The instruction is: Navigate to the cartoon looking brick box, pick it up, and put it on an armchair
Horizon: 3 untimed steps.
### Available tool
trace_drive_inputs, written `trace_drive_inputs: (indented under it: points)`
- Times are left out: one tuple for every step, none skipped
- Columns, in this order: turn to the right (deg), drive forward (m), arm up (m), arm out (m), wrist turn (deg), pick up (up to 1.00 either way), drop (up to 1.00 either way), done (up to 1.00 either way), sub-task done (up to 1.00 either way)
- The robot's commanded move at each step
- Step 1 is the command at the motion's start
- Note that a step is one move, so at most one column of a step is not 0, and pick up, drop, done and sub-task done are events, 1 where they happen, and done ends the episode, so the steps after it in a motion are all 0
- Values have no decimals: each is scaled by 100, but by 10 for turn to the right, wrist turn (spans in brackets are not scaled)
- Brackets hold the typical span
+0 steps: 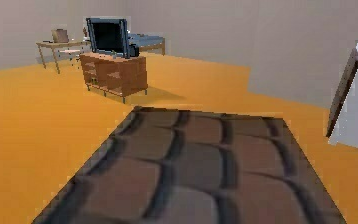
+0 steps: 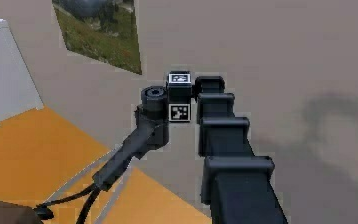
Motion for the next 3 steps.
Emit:
trace_drive_inputs:
  points:
    - [0, 0, 0, -16, 0, 0, 0, 0, 0]
    - [-450, 0, 0, 0, 0, 0, 0, 0, 0]
    - [-450, 0, 0, 0, 0, 0, 0, 0, 0]
